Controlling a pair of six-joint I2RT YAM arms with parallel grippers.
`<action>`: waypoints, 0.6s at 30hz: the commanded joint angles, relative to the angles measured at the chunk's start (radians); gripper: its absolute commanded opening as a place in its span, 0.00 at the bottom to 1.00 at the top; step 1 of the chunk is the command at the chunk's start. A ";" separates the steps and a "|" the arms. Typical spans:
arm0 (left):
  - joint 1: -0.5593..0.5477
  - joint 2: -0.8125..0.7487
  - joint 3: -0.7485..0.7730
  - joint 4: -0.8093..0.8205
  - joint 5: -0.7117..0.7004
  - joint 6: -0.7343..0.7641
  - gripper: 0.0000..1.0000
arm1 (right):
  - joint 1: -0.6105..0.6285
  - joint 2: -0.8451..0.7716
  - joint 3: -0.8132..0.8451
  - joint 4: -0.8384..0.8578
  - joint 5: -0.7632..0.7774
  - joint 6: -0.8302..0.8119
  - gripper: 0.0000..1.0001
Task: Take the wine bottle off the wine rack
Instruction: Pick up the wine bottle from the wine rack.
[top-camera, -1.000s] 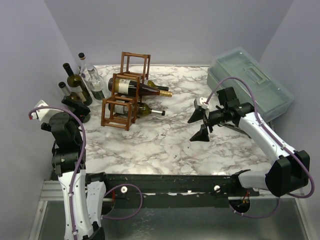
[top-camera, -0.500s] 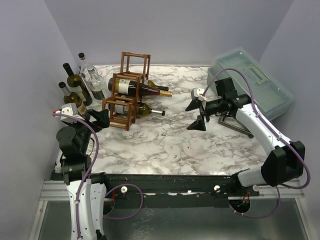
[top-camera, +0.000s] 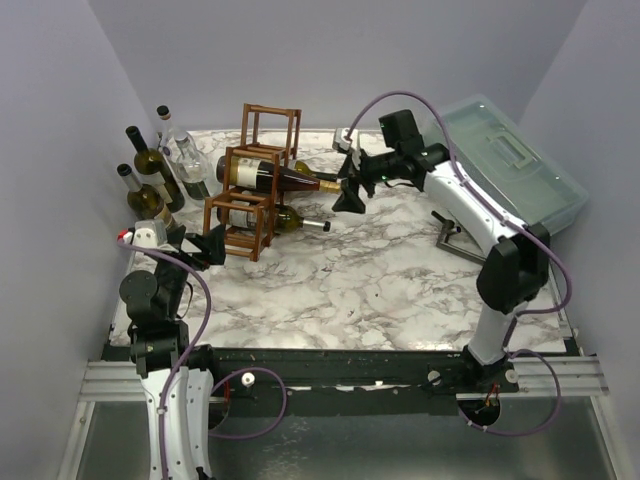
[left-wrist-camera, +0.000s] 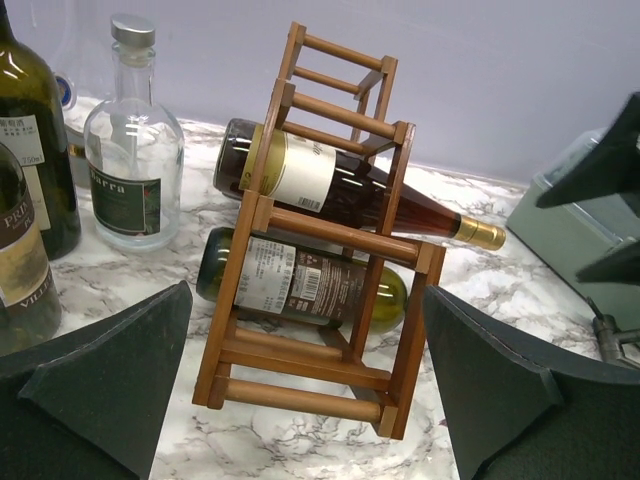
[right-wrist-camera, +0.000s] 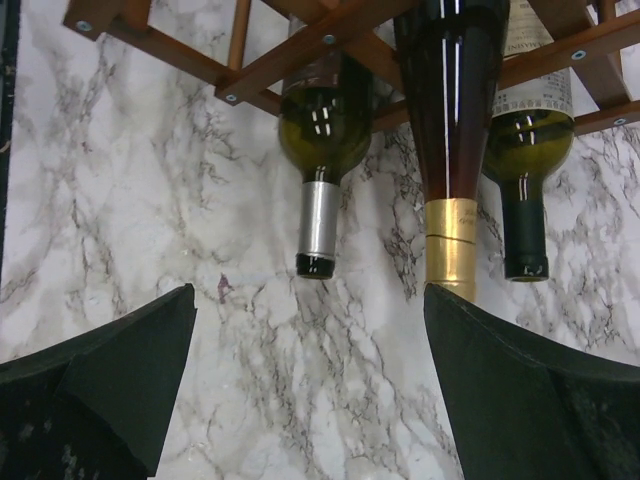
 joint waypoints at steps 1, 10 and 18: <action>-0.001 -0.013 -0.007 0.033 0.025 0.026 0.99 | 0.048 0.137 0.162 -0.030 0.139 0.094 0.99; -0.001 -0.050 -0.022 0.003 0.000 0.036 0.99 | 0.071 0.341 0.366 -0.042 0.185 0.063 0.98; -0.001 -0.066 -0.026 -0.004 -0.023 0.047 0.99 | 0.082 0.446 0.479 -0.074 0.160 0.026 0.89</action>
